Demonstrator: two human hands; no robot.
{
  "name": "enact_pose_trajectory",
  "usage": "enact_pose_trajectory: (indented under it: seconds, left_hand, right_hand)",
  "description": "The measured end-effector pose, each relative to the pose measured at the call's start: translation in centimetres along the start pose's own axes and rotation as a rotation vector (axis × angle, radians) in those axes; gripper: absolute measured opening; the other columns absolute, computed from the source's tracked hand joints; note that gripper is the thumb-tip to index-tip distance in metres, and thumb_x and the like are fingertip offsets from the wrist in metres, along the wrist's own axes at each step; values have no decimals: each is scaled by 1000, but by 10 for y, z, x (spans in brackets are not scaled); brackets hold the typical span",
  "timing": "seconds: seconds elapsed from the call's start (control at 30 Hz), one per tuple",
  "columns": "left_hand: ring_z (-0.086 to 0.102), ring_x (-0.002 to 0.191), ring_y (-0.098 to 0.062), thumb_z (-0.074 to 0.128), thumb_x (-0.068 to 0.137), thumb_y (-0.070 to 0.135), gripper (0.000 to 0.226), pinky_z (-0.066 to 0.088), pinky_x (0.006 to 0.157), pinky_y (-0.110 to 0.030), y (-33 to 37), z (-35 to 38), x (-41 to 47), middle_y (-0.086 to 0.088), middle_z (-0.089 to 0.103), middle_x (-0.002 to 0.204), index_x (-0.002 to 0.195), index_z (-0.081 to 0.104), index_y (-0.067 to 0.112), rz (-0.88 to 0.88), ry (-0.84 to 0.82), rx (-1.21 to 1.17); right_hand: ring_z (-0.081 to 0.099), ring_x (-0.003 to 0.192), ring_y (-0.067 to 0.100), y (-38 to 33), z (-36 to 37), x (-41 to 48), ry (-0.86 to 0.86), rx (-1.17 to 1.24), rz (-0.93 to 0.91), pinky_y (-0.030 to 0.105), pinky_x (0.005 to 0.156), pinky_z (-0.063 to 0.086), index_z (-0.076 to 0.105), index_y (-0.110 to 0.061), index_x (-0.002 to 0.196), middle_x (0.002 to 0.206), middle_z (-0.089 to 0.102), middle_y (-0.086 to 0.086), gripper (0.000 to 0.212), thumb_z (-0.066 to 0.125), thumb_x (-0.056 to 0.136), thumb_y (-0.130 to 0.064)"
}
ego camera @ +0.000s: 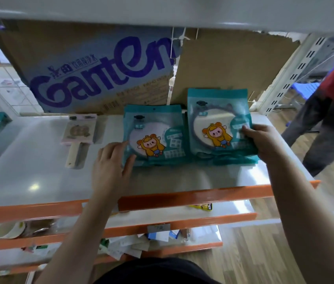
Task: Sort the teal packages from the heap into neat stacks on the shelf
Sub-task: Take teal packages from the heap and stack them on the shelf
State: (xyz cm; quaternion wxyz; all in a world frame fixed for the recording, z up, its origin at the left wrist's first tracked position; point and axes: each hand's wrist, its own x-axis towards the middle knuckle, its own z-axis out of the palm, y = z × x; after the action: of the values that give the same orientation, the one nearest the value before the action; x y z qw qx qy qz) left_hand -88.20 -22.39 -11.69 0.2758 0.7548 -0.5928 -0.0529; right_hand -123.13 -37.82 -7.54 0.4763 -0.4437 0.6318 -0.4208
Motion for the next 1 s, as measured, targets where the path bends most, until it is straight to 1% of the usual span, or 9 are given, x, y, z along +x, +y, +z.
enact_pose_trajectory:
  seconds: [0.1, 0.2, 0.27, 0.43, 0.6, 0.73, 0.8, 0.9, 1.0]
  left_hand:
    - [40, 130, -32, 47, 96, 47, 57, 35, 105, -49, -8, 7, -5, -14, 46, 141, 141, 43, 12, -11, -16, 64]
    - [40, 131, -33, 33, 95, 56, 65, 33, 106, -50, -8, 9, -3, -14, 46, 142, 142, 41, 12, -20, -32, 98]
    - [43, 129, -33, 34, 96, 55, 63, 35, 105, -50, -9, 9, -4, -15, 47, 140, 141, 42, 11, -20, -34, 100]
    - [44, 127, -33, 45, 97, 44, 57, 35, 105, -49, -9, 9, -5, -16, 47, 140, 142, 41, 10, -41, -59, 91]
    - [44, 128, -31, 41, 97, 45, 57, 35, 106, -47, -9, 9, -6, -14, 47, 140, 143, 40, 11, -54, -77, 76]
    - [47, 124, -31, 31, 96, 50, 60, 39, 103, -48, -9, 9, -6, -14, 50, 137, 139, 43, 11, -50, -81, 92]
    - [49, 123, -31, 27, 95, 51, 62, 39, 102, -47, -9, 8, -6, -14, 52, 135, 138, 45, 11, -46, -80, 91]
    - [49, 122, -31, 27, 94, 51, 61, 39, 102, -46, -7, 8, -7, -14, 52, 134, 137, 46, 11, -40, -76, 96]
    - [49, 122, -30, 24, 93, 52, 63, 39, 102, -46, -4, 7, -8, -13, 52, 134, 137, 46, 12, -37, -70, 98]
  right_hand:
    - [69, 57, 19, 10, -7, 17, 47, -141, 40, 33, 61, 61, 67, 4, 104, 80, 69, 14, 21, 66, 90, -12]
    - [71, 76, 29, 14, -4, 24, 52, -289, 36, 44, 81, 59, 68, 2, 105, 87, 71, 16, 26, 70, 87, -16]
    - [70, 84, 29, 8, -1, 24, 65, -398, 3, 45, 84, 58, 71, -3, 104, 91, 72, 14, 27, 73, 85, -22]
    - [67, 79, 24, -4, 3, 25, 85, -576, -14, 38, 75, 57, 71, -4, 101, 91, 70, 13, 22, 72, 86, -20]
    - [65, 85, 31, -2, 7, 26, 115, -720, -30, 41, 80, 54, 71, -1, 101, 88, 69, 15, 24, 68, 89, -22]
    - [59, 74, 24, 3, 12, 24, 170, -737, -33, 31, 67, 46, 72, -3, 102, 83, 64, 10, 22, 71, 85, -17]
    - [61, 79, 26, 7, 13, 22, 221, -703, -48, 32, 69, 49, 70, -4, 108, 91, 67, 13, 28, 73, 83, -16]
    - [61, 104, 30, 12, 13, 18, 292, -658, -75, 41, 85, 54, 59, -9, 127, 121, 61, 15, 50, 75, 81, -21]
    - [53, 115, 33, 11, 18, 13, 311, -710, -229, 43, 93, 49, 58, -12, 129, 127, 53, 16, 46, 70, 84, -16]
